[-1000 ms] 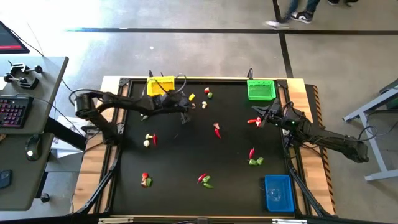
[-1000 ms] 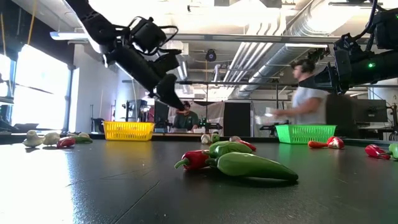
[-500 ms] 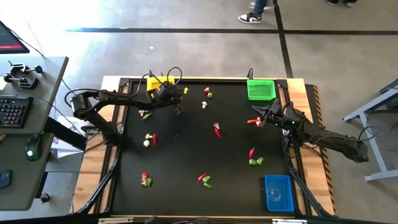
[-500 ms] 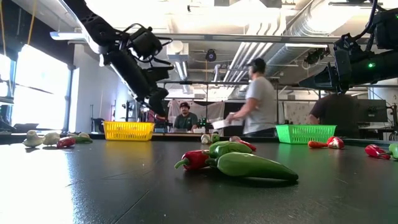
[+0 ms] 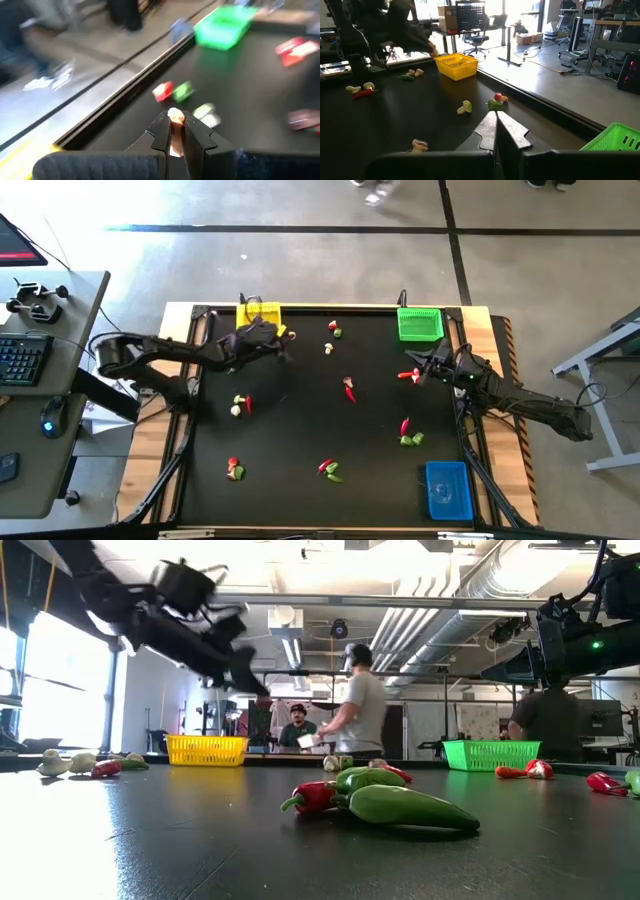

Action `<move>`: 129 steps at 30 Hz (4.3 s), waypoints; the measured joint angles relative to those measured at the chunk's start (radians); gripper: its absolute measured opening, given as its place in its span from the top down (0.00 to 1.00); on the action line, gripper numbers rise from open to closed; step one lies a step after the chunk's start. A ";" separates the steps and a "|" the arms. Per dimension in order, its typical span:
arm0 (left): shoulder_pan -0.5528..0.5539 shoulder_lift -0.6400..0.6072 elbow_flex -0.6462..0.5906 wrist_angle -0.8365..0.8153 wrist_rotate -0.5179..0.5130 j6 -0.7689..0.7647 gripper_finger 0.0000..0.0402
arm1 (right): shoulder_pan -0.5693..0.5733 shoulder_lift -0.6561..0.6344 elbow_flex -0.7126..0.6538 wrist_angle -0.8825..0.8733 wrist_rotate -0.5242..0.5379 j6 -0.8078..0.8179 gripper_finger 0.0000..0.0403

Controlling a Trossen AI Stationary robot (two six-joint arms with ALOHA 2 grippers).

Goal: Sort produce into baskets
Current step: Put the brown mushroom into the yellow bin, then put the orange chili pepper into the green bin

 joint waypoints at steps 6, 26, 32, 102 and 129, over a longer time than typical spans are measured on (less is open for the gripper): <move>-0.030 -0.090 -0.054 0.029 0.077 -0.028 0.96 | 0.000 0.000 0.000 0.000 0.000 0.000 1.00; 0.124 -0.097 -0.069 -0.013 -0.203 -0.165 0.96 | 0.000 0.000 0.000 0.000 0.000 0.000 1.00; 0.211 -0.058 -0.069 -0.039 -0.182 -0.183 0.96 | 0.000 0.000 0.000 0.000 0.000 0.000 1.00; 0.043 0.004 -0.063 0.134 0.246 0.021 0.91 | 0.000 0.000 0.000 0.000 0.000 0.000 1.00; -0.105 0.170 -0.072 0.334 0.446 0.064 0.91 | 0.000 0.000 0.000 -0.007 -0.044 0.000 1.00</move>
